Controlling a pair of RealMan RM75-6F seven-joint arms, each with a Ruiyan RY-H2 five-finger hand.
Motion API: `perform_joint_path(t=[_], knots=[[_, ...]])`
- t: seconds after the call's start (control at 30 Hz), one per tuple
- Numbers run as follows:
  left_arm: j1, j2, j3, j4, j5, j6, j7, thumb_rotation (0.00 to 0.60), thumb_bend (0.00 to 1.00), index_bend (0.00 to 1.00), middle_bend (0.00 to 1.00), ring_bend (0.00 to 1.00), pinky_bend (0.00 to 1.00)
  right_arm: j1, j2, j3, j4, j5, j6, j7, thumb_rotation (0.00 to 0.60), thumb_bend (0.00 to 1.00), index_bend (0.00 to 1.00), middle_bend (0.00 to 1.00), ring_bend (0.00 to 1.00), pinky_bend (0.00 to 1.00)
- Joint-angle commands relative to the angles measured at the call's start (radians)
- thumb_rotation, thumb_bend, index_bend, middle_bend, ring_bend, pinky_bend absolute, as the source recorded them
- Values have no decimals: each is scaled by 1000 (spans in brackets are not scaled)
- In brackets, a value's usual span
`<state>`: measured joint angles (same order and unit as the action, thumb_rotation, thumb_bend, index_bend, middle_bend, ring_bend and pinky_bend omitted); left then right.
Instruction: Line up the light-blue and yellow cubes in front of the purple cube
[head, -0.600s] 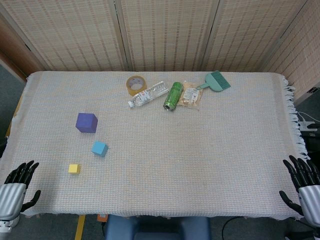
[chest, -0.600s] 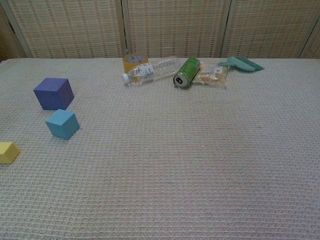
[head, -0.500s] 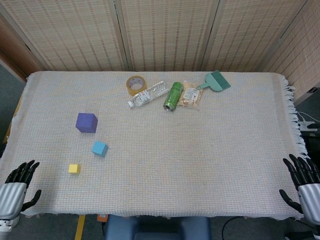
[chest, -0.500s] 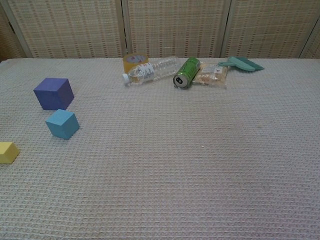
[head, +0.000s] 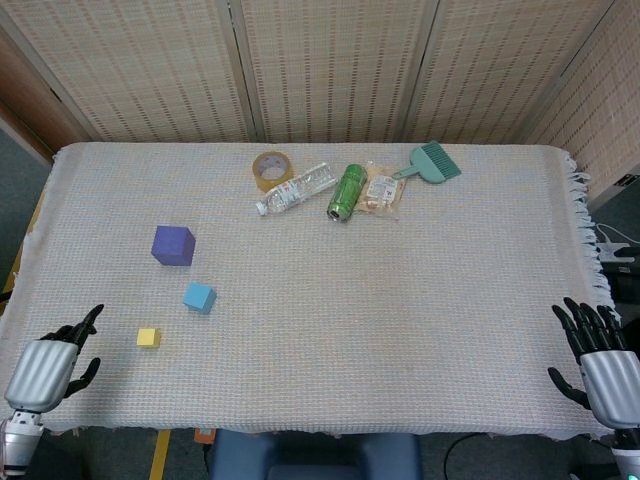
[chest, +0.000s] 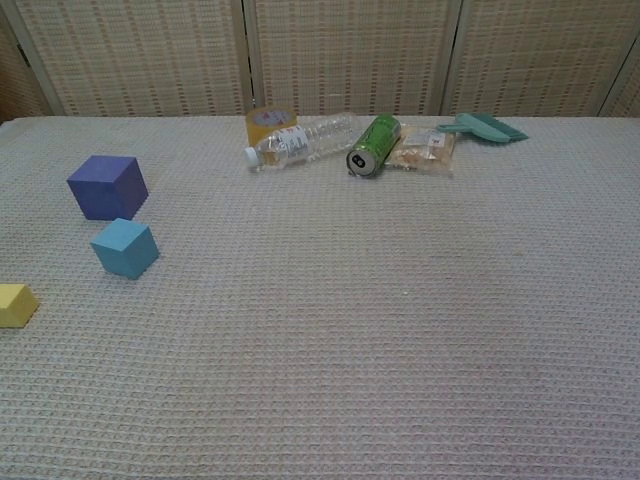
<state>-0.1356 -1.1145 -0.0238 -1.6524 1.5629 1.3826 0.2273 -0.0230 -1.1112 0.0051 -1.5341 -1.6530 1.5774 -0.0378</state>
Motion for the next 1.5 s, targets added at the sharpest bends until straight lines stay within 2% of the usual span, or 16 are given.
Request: perform_joint_path(t=[0.03,0.2,0.33,0.77,1.03,1.5], knots=[[-54,-21,-34,2,-23,-54,40,600,398,40,981,992,1000,9,-5,2,-10,4,-12,-14,600,1,0,0,0,0],[-115,-68,-76,32,-66,-109,50,600,400,132,1000,1000,1000,26,-11,11,-13,41,-57,-35,600,1,0,0,0,0],[-175,-89,-97,43,-96,-181,57,600,398,151,1000,1000,1000,37,-15,20,-12,78,-86,-46,600,1,0,0,0,0],[-321,-152,-110,95,-183,-365,151,600,396,182,1000,1000,1000,50,-16,34,-4,133,-117,-35,600,1,0,0,0,0],[-381,-206,-120,147,-217,-405,160,600,367,153,1000,1000,1000,59,-16,38,-1,160,-138,-36,600,1,0,0,0,0],[-449,-283,-102,241,-269,-459,180,600,362,216,1000,1000,1000,63,-5,38,-2,183,-152,-21,600,1,0,0,0,0]])
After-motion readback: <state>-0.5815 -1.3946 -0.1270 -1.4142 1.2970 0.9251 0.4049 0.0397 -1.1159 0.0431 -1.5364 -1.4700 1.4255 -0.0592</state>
